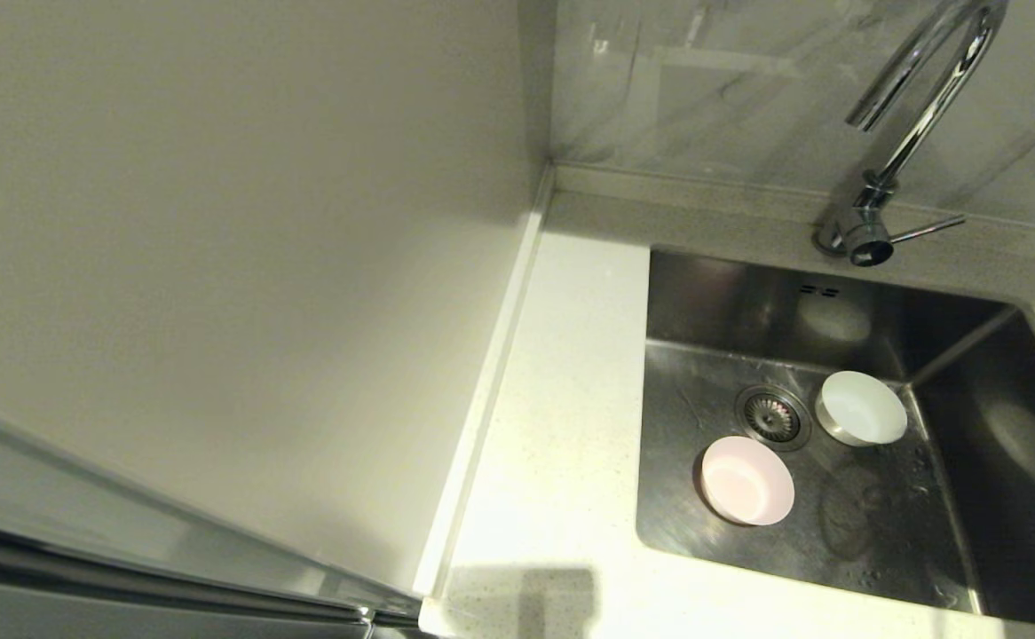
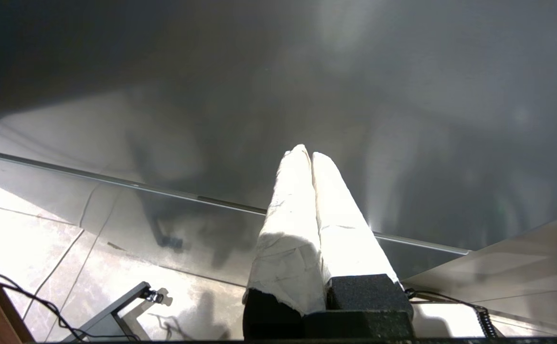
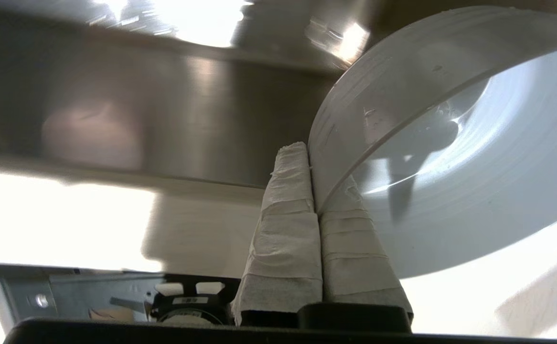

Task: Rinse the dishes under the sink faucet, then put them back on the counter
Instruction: Put a bowl into the sink

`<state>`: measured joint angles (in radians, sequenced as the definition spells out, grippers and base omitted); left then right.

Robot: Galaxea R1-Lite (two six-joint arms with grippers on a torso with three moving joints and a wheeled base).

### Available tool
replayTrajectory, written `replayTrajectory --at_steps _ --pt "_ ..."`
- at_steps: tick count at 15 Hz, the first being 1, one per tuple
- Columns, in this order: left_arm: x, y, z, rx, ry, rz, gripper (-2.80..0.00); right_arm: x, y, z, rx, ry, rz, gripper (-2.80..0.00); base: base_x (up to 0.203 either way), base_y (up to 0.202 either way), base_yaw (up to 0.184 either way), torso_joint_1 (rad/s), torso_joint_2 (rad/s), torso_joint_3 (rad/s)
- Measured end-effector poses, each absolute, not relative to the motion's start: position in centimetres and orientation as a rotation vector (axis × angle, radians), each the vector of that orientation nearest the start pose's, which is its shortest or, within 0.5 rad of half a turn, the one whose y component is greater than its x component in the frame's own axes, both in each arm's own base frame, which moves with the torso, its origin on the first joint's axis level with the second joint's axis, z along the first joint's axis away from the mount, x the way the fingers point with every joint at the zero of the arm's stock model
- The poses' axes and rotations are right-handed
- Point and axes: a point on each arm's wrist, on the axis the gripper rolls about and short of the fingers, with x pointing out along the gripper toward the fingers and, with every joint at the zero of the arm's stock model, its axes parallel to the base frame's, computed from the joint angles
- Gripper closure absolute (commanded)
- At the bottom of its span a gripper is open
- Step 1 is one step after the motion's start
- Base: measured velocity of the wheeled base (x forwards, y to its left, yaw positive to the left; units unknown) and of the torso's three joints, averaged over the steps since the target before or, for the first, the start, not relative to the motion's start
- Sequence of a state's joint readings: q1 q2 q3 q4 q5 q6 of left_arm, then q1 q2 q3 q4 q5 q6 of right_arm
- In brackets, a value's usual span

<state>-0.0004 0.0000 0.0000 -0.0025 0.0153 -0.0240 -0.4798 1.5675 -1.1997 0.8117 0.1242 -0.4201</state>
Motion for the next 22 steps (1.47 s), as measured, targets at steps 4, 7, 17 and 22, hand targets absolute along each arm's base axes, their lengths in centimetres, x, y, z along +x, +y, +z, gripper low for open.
replayTrajectory --at_steps 4,7,17,22 --pt "-2.3 0.0 7.6 -0.024 -0.003 0.015 0.00 23.0 -4.1 20.8 -0.120 1.140 0.010 0.00 0.000 0.000 0.000 0.000 0.00 0.000" --pt "-2.3 0.0 7.6 -0.024 -0.003 0.015 0.00 25.2 -0.3 18.0 -0.109 1.103 -0.103 0.00 0.000 0.000 0.000 0.000 0.00 0.000" --pt "-2.3 0.0 7.6 -0.024 -0.003 0.014 0.00 30.1 2.0 9.0 -0.141 1.133 -0.098 0.00 0.000 0.000 0.000 0.000 0.00 0.000" --pt "-2.3 0.0 7.6 -0.024 -0.003 0.015 0.00 33.9 3.2 7.4 -0.108 1.051 -0.106 0.00 0.000 0.000 0.000 0.000 0.00 0.000"
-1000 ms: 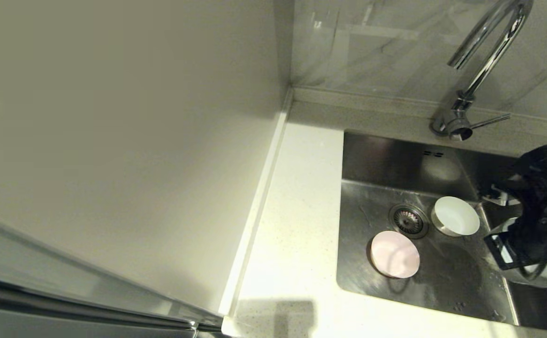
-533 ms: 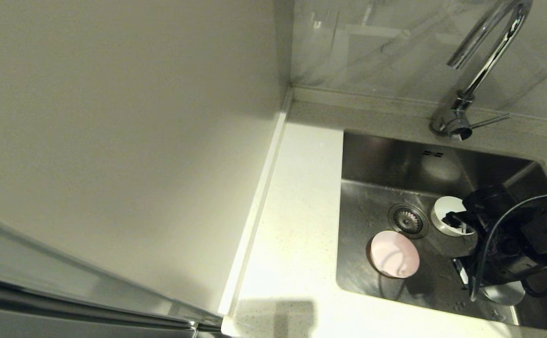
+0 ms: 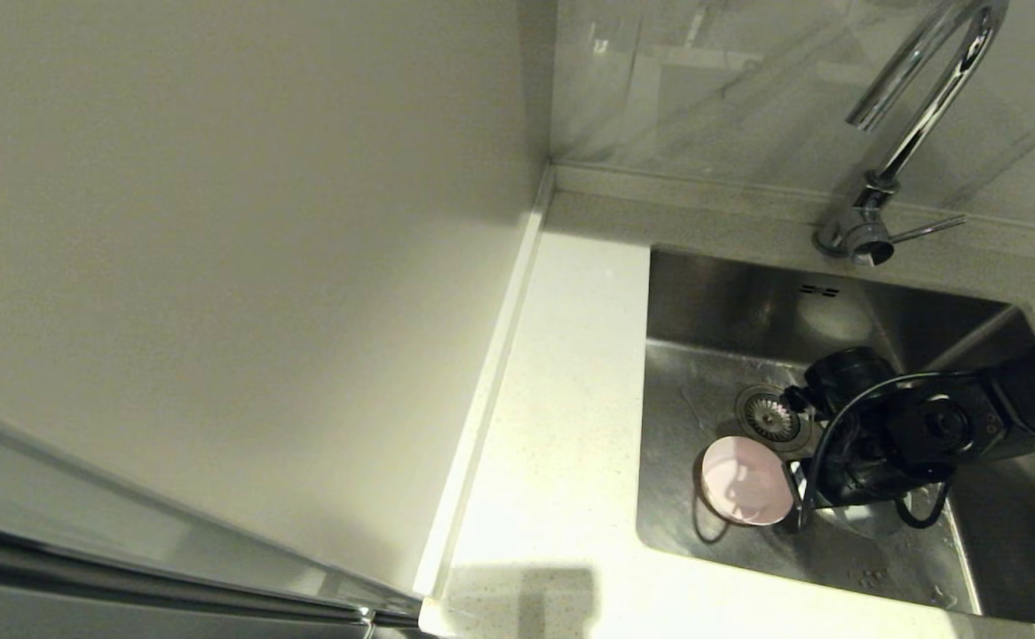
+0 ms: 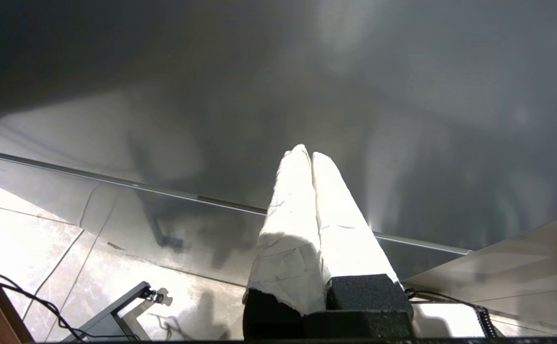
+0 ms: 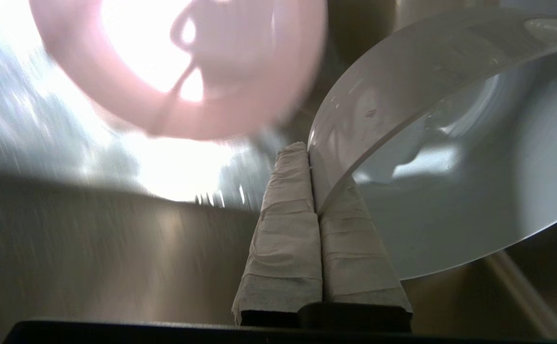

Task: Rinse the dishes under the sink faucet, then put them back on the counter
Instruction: Put a bowl into the sink

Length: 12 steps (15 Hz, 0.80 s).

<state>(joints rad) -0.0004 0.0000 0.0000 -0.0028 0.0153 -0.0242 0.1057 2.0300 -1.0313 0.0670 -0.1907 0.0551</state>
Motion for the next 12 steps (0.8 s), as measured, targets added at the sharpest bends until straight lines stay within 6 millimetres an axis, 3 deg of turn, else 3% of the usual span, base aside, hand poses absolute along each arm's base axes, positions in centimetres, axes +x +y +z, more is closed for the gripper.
replayTrajectory --at_steps 8,12 --pt "-2.3 0.0 7.6 -0.024 -0.003 0.016 0.00 37.5 3.5 4.8 -0.160 0.986 -0.213 0.00 0.000 0.000 0.000 0.000 0.00 0.000" --pt "-2.3 0.0 7.6 -0.024 -0.003 0.015 0.00 38.2 3.5 4.0 -0.176 0.975 -0.245 0.00 0.000 0.000 0.000 0.000 0.00 0.000"
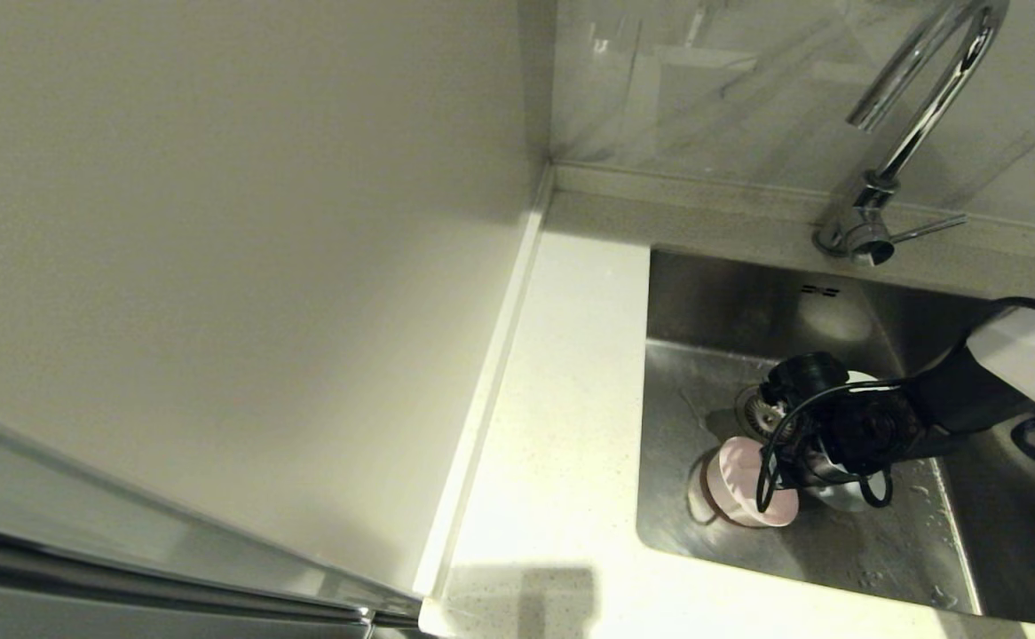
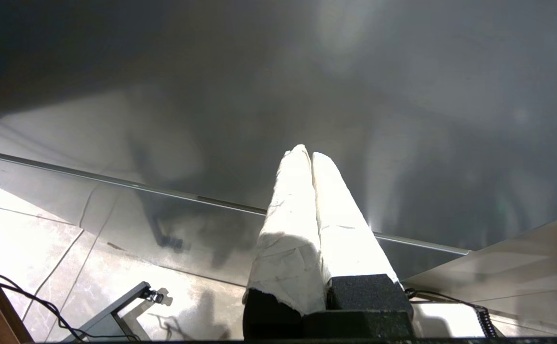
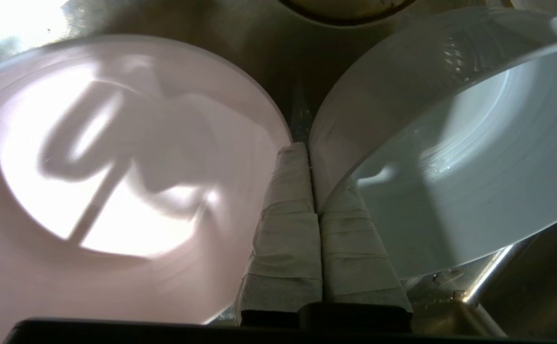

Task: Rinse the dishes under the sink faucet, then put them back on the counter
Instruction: Put a bowl into the sink

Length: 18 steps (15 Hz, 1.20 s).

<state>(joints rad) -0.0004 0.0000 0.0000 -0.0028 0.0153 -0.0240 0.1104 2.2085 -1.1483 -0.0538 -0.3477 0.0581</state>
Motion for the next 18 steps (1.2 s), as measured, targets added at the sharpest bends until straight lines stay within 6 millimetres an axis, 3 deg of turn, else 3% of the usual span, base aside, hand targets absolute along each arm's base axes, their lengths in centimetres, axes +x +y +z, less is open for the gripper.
replayTrajectory --at_steps 1,2,6,10,15,18 --pt "-2.3 0.0 7.6 -0.024 -0.003 0.014 0.00 38.3 3.5 3.9 -0.179 0.976 -0.250 0.00 0.000 0.000 0.000 0.000 0.00 0.000" --pt "-2.3 0.0 7.6 -0.024 -0.003 0.014 0.00 38.5 3.5 3.8 -0.181 0.974 -0.255 -2.80 0.000 0.000 0.000 0.000 0.00 0.000" --pt "-2.3 0.0 7.6 -0.024 -0.003 0.014 0.00 38.6 3.4 4.5 -0.179 0.953 -0.266 -2.80 0.000 0.000 0.000 0.000 0.00 0.000" --pt "-2.3 0.0 7.6 -0.024 -0.003 0.015 0.00 38.0 2.9 6.9 -0.161 0.901 -0.275 -2.80 0.000 0.000 0.000 0.000 0.00 0.000" --pt "-2.3 0.0 7.6 -0.024 -0.003 0.015 0.00 36.0 2.2 11.9 -0.126 0.788 -0.289 -2.80 0.000 0.000 0.000 0.000 0.00 0.000" --pt "-2.3 0.0 7.6 -0.024 -0.003 0.015 0.00 33.5 0.5 15.7 -0.084 0.702 -0.321 -2.80 0.000 0.000 0.000 0.000 0.00 0.000"
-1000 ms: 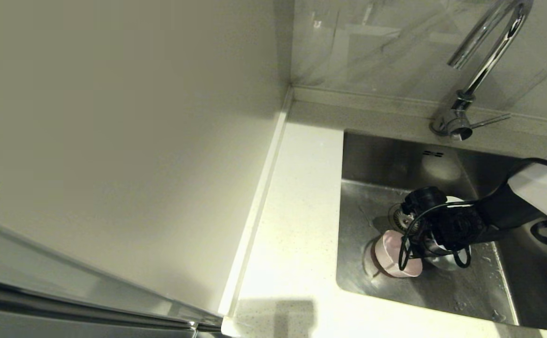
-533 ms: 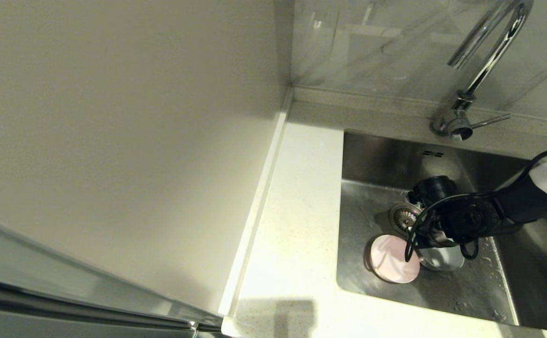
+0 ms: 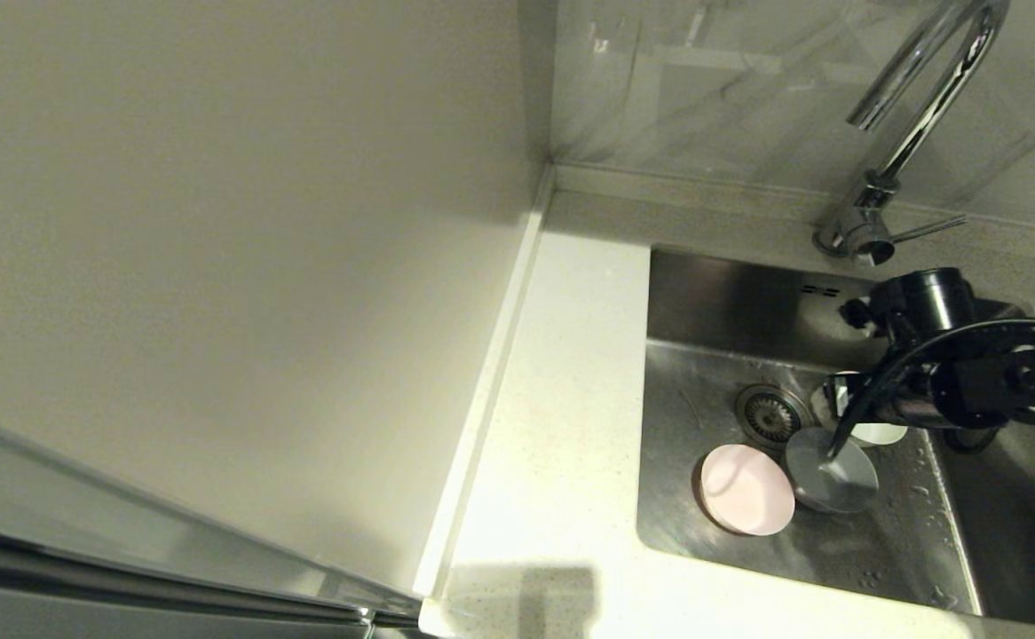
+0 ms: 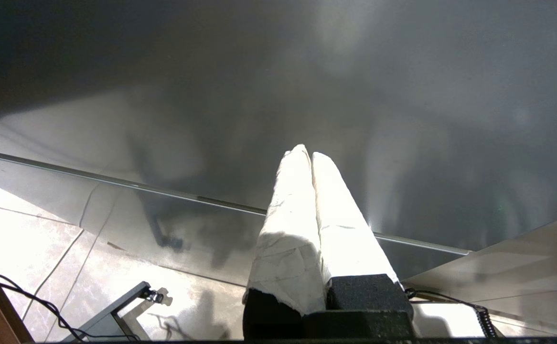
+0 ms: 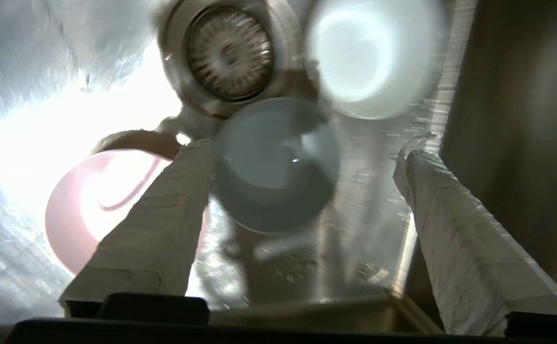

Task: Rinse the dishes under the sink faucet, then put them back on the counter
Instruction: Put a bowl into the sink, then turn on the faucet

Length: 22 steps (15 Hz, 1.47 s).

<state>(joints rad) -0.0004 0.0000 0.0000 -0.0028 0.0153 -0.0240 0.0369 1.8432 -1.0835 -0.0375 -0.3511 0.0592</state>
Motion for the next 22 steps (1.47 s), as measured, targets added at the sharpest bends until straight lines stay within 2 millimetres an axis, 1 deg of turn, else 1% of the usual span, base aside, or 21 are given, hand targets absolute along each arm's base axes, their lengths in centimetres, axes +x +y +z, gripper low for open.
replayTrajectory --at_steps 2,4,6,7,8,9,11,14,16,17,19,22 --pt "-2.3 0.0 7.6 -0.024 -0.003 0.015 0.00 31.0 -1.5 18.0 -0.042 0.669 -0.343 -2.80 0.000 0.000 0.000 0.000 0.00 0.000" --pt "-2.3 0.0 7.6 -0.024 -0.003 0.015 0.00 27.7 -4.7 20.1 0.013 0.680 -0.381 -2.80 0.000 0.000 0.000 0.000 0.00 0.000" --pt "-2.3 0.0 7.6 -0.024 -0.003 0.015 0.00 24.2 -7.2 22.0 0.047 0.700 -0.376 -2.80 0.000 0.000 0.000 0.000 0.00 0.000" --pt "-2.3 0.0 7.6 -0.024 -0.003 0.015 0.00 22.9 -7.9 23.1 0.047 0.683 -0.358 -1.72 0.000 0.000 0.000 0.000 0.00 0.000" --pt "-2.3 0.0 7.6 -0.024 -0.003 0.015 0.00 22.0 -8.3 24.2 0.039 0.645 -0.343 0.00 0.000 0.000 0.000 0.000 0.00 0.000" --pt "-2.3 0.0 7.6 -0.024 -0.003 0.015 0.00 21.2 -8.5 25.2 0.036 0.606 -0.341 0.00 0.000 0.000 0.000 0.000 0.00 0.000" --pt "-2.3 0.0 7.6 -0.024 -0.003 0.015 0.00 20.2 -8.5 26.6 0.020 0.552 -0.333 0.00 0.000 0.000 0.000 0.000 0.00 0.000" --pt "-2.3 0.0 7.6 -0.024 -0.003 0.015 0.00 19.4 -8.3 27.3 0.012 0.520 -0.324 0.00 0.000 0.000 0.000 0.000 0.00 0.000" --pt "-2.3 0.0 7.6 -0.024 -0.003 0.015 0.00 19.3 -8.2 27.9 0.008 0.493 -0.325 0.00 0.000 0.000 0.000 0.000 0.00 0.000" --pt "-2.3 0.0 7.6 -0.024 -0.003 0.015 0.00 19.4 -8.3 28.2 0.011 0.480 -0.327 0.00 0.000 0.000 0.000 0.000 0.00 0.000" --pt "-2.3 0.0 7.6 -0.024 -0.003 0.015 0.00 20.2 -8.5 29.2 0.037 0.426 -0.334 0.00 0.000 0.000 0.000 0.000 0.00 0.000" --pt "-2.3 0.0 7.6 -0.024 -0.003 0.015 0.00 22.8 -9.0 30.7 0.078 0.265 -0.330 0.00 0.000 0.000 0.000 0.000 0.00 0.000"
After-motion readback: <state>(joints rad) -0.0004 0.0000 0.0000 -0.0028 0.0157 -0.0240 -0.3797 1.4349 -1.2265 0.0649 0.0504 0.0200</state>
